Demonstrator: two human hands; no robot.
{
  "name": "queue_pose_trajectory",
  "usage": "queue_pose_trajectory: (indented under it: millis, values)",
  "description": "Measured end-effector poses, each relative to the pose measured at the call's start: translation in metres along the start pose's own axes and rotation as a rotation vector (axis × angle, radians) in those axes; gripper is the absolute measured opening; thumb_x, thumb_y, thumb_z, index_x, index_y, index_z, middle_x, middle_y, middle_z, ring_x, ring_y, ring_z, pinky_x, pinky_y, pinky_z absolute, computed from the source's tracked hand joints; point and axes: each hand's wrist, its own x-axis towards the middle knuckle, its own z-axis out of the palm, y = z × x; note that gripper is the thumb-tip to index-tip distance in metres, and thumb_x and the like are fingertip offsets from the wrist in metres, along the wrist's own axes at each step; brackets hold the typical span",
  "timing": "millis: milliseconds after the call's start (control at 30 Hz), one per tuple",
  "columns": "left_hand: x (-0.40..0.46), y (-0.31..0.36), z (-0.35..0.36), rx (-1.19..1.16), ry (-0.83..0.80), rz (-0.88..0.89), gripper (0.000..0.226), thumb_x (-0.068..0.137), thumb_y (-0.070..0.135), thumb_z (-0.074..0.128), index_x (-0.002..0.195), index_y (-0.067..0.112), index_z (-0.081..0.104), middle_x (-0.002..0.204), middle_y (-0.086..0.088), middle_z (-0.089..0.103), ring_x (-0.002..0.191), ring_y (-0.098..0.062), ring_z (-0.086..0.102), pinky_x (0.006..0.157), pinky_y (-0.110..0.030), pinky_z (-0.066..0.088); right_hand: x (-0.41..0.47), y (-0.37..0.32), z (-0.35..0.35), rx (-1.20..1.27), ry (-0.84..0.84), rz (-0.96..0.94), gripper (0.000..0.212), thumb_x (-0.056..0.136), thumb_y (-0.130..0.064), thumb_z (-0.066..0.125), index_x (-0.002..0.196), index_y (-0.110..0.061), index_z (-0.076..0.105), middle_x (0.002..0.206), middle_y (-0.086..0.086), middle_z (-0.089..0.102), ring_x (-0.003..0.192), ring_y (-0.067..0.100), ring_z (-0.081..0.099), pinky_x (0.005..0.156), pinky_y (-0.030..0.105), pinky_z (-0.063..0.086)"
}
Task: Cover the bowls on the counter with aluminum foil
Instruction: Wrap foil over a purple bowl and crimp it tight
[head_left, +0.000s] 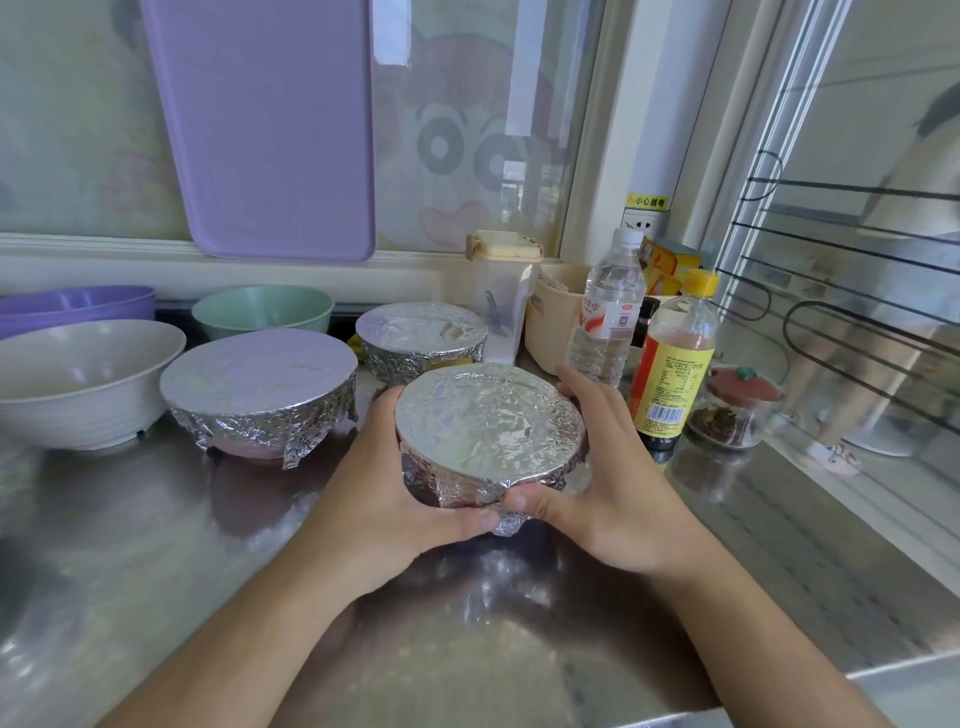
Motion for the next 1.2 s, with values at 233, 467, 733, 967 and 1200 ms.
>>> queue_pose_trajectory:
  millis: [233, 467, 733, 967, 1200]
  values:
    - [-0.002, 0.006, -0.005, -0.063, -0.101, -0.085, 0.165, 0.032, 0.075, 0.096, 0.163, 0.043, 0.001, 0.161, 0.029, 0.017, 0.147, 0.01, 0.025, 0.123, -0.028, 0.028, 0.001, -0.001, -0.002, 0.18, -0.073, -0.028, 0.121, 0.063, -0.074, 0.087, 0.16, -0.053, 0.018, 0.162, -0.031, 0.032, 0.153, -0.004, 0.028, 0.125, 0.031, 0.03]
    - [-0.002, 0.008, 0.003, -0.132, -0.044, -0.033, 0.128, 0.047, 0.069, 0.096, 0.148, 0.054, 0.018, 0.134, 0.057, 0.029, 0.127, 0.03, 0.031, 0.102, 0.002, 0.027, -0.006, 0.004, -0.008, 0.365, -0.089, 0.081, 0.079, 0.087, -0.064, 0.067, 0.156, -0.052, 0.03, 0.147, -0.048, 0.039, 0.142, -0.02, 0.032, 0.112, 0.011, 0.032]
    - [0.002, 0.004, -0.006, -0.166, -0.097, -0.143, 0.154, 0.039, 0.072, 0.092, 0.164, 0.048, 0.005, 0.15, 0.038, 0.04, 0.135, 0.02, 0.037, 0.118, -0.023, 0.029, 0.004, 0.006, -0.001, 0.416, 0.023, 0.21, 0.07, 0.087, -0.062, 0.061, 0.151, -0.039, 0.048, 0.149, -0.019, 0.048, 0.138, -0.002, 0.047, 0.113, 0.03, 0.042]
    - [0.003, -0.002, -0.007, -0.168, -0.128, -0.062, 0.105, 0.069, 0.051, 0.094, 0.155, 0.05, 0.033, 0.143, 0.041, 0.051, 0.132, 0.022, 0.044, 0.115, -0.021, 0.032, 0.001, 0.007, -0.005, 0.486, -0.02, 0.173, 0.081, 0.084, -0.045, 0.078, 0.155, -0.033, 0.042, 0.139, -0.023, 0.064, 0.13, -0.002, 0.059, 0.113, 0.034, 0.047]
    - [0.003, -0.001, -0.006, -0.182, -0.125, 0.007, 0.104, 0.068, 0.054, 0.096, 0.155, 0.038, 0.04, 0.147, 0.021, 0.058, 0.138, 0.001, 0.052, 0.121, -0.04, 0.038, -0.001, 0.002, -0.007, 0.412, -0.121, 0.093, 0.122, 0.065, -0.06, 0.092, 0.164, -0.028, 0.027, 0.142, -0.038, 0.056, 0.135, -0.014, 0.049, 0.106, 0.008, 0.041]
